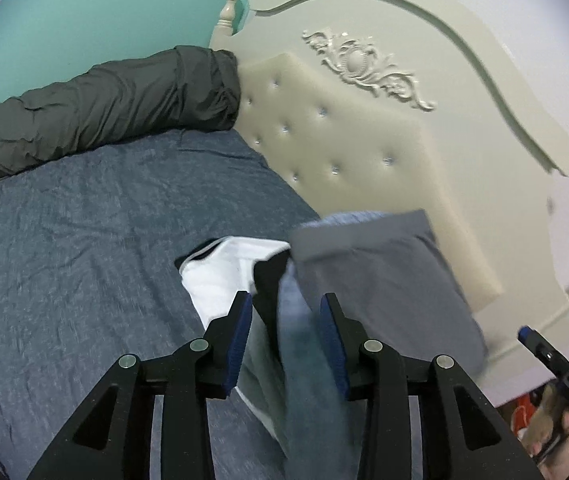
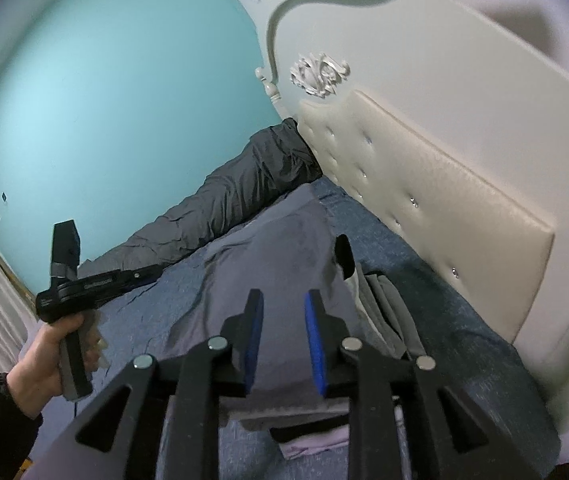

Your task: Fold clothes

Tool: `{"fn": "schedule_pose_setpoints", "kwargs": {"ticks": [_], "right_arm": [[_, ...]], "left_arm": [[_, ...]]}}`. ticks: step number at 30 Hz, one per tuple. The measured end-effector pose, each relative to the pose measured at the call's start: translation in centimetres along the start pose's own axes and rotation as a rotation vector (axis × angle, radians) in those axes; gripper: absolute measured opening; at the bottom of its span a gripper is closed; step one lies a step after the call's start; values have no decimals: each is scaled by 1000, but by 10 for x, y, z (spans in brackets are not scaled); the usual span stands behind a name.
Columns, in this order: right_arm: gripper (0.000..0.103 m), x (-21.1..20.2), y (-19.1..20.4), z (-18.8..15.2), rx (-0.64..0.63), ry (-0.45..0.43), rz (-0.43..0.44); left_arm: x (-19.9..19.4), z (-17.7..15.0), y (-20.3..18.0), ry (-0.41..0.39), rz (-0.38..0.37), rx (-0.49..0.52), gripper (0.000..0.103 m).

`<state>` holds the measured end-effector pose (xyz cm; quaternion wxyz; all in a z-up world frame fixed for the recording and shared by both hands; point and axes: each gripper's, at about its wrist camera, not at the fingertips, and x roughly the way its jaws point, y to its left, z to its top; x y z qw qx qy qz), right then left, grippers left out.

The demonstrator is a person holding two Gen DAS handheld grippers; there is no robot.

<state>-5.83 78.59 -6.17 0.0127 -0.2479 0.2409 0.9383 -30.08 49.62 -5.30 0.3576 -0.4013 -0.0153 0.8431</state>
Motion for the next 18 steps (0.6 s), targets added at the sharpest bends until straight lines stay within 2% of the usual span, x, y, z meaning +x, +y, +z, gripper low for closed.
{"fn": "schedule_pose_setpoints", "kwargs": {"ticks": [3, 5, 7, 8, 9, 13, 18], "right_arm": [[21, -17, 13, -4, -7, -4, -9], [22, -26, 21, -7, -10, -3, -22], [31, -36, 30, -11, -9, -5, -35], [41, -41, 34, -14, -7, -6, -39], [45, -45, 38, -16, -3, -7, -38], [48, -60, 56, -25, -24, 2, -74], [61, -79, 70, -34, -22, -6, -111]], "left_arm": [[-26, -12, -13, -5, -11, 29, 40], [-42, -20, -22, -4, -16, 48, 45], [-58, -28, -30, -2, -20, 65, 47], [-64, -31, -34, -2, -23, 71, 47], [-73, -35, -39, -4, -27, 79, 47], [-105, -51, -55, -22, -28, 113, 58], [-134, -67, -67, -41, -24, 146, 59]]}}
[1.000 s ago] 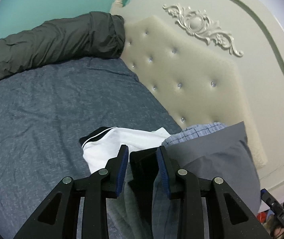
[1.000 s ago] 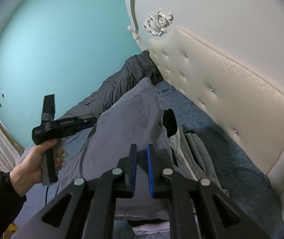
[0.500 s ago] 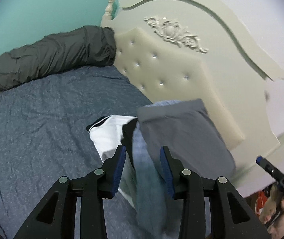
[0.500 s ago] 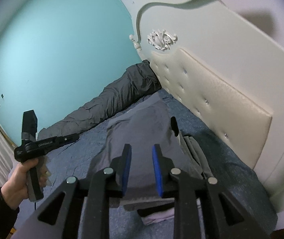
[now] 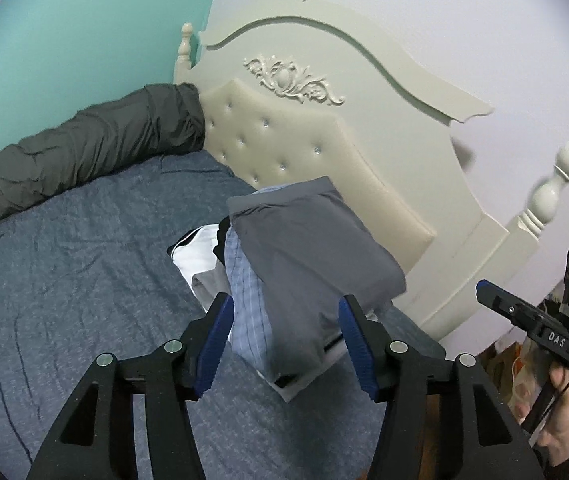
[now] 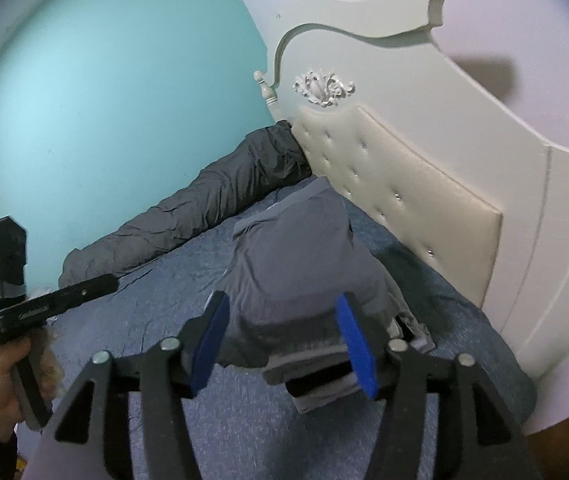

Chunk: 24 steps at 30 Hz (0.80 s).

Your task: Fold clothes

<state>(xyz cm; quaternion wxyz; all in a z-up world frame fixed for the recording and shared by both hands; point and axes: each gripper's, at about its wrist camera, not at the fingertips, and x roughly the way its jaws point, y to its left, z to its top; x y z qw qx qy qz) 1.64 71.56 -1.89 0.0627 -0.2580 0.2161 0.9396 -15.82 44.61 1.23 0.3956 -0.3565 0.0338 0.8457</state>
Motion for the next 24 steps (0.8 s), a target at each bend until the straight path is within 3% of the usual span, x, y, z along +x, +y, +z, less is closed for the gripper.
{"fn": "schedule_pose_setpoints", "kwargs": {"ticks": [12, 17, 24], "right_arm": [[78, -48, 27, -22, -5, -28, -76], [86, -66, 42, -36, -21, -35, -93], [89, -90, 58, -53, -20, -47, -120]], "left_arm": [[-61, -34, -17, -39, 9, 28, 68], [-86, -48, -27, -62, 19, 57, 79], [-115, -66, -38, -88, 24, 80, 81]]}}
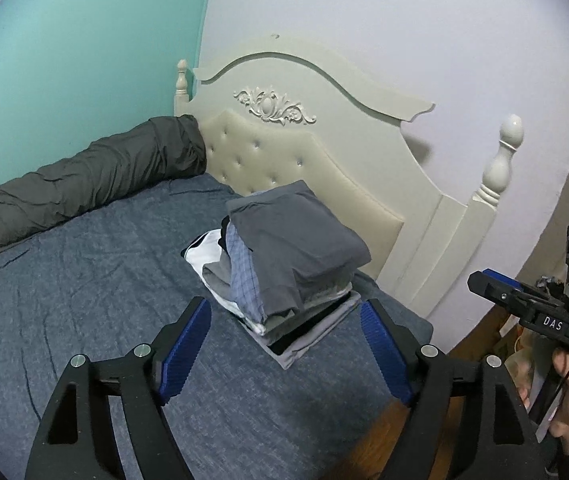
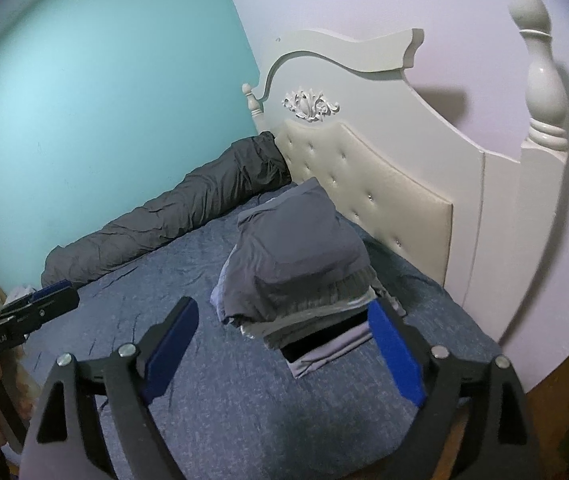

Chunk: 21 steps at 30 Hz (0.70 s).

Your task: Fold clothes

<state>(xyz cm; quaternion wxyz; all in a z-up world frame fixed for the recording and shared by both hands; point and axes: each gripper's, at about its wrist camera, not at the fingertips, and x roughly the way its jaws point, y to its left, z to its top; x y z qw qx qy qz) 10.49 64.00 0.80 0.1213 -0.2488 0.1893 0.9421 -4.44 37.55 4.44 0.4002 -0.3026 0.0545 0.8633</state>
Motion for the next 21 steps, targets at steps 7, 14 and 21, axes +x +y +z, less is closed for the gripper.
{"fn": "schedule_pose_setpoints", "kwargs": {"ticks": [7, 14, 21], "right_arm": [[97, -29, 14, -14, -23, -32, -42], [100, -50, 22, -30, -17, -51, -62], [101, -68, 32, -42, -23, -71, -79]], "left_arm": [[-28, -14, -7, -30, 12, 27, 89], [-50, -32, -7, -65, 19, 36, 96], [-72, -47, -6, -99, 45, 31, 102]]}}
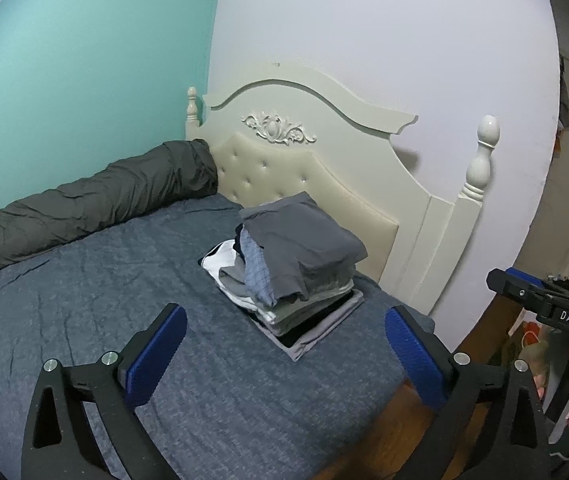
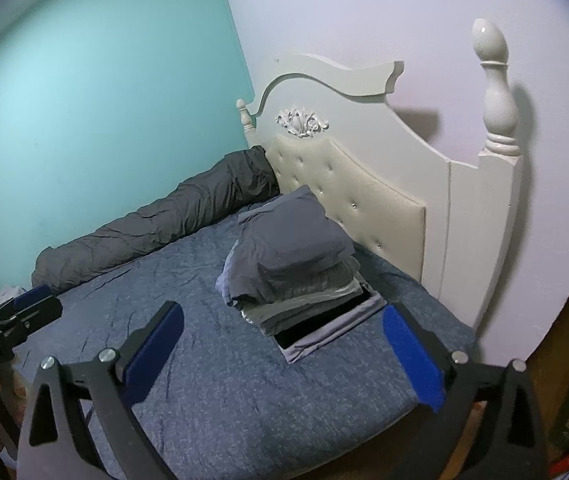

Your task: Fold clothes

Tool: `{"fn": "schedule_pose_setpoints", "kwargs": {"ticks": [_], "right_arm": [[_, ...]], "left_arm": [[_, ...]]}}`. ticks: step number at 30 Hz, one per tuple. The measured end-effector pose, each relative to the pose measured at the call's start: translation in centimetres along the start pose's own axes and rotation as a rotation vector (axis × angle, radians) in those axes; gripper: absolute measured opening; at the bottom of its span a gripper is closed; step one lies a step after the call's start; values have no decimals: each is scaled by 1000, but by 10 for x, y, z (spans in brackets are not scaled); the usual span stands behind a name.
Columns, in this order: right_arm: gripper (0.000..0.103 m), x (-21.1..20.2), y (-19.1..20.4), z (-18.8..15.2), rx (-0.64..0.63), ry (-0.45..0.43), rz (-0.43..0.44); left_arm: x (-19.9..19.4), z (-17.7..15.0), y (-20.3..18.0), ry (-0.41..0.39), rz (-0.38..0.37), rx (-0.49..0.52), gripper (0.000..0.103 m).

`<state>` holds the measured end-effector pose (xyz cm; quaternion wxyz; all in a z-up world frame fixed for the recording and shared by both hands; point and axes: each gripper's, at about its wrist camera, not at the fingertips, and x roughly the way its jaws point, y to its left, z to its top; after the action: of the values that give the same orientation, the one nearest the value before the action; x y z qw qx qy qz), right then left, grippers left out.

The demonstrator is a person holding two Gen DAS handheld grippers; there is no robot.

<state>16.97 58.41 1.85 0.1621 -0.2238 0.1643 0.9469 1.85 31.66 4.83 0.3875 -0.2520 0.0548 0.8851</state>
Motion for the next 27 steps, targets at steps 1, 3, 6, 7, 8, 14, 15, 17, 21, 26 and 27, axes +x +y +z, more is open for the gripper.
{"fn": "schedule_pose_setpoints", "kwargs": {"ticks": [1, 3, 6, 7, 8, 14, 15, 17, 21, 26, 27], "right_arm": [[101, -3, 0, -1, 2, -3, -1], [102, -8, 1, -5, 9, -8, -4], [102, -15, 2, -11, 18, -12, -3], [102, -18, 3, -13, 20, -12, -1], [102, -20, 3, -16, 20, -12, -1], [103, -32, 12, -29, 2, -17, 7], [103, -34, 13, -31, 3, -17, 9], [103, -37, 15, -35, 4, -19, 15], [103, -42, 20, -42, 0, -19, 26], [103, -48, 28, -49, -24, -36, 23], [103, -49, 29, -51, -27, -39, 20]], "left_arm": [[-4, -2, -1, -4, 4, 2, 103], [-8, -4, -2, -8, 9, 9, 103], [-17, -9, -5, -19, 23, 11, 103], [-19, -11, -5, -24, 29, 10, 103], [-22, -13, -6, -29, 35, 9, 103], [-32, -25, -10, -38, 40, 7, 103], [-34, -27, -11, -39, 39, 7, 103], [-37, -31, -13, -43, 48, 6, 103], [-41, -38, -15, -44, 67, 9, 103], [-47, -44, -18, -47, 62, 24, 103], [-48, -46, -18, -47, 59, 24, 103]]}}
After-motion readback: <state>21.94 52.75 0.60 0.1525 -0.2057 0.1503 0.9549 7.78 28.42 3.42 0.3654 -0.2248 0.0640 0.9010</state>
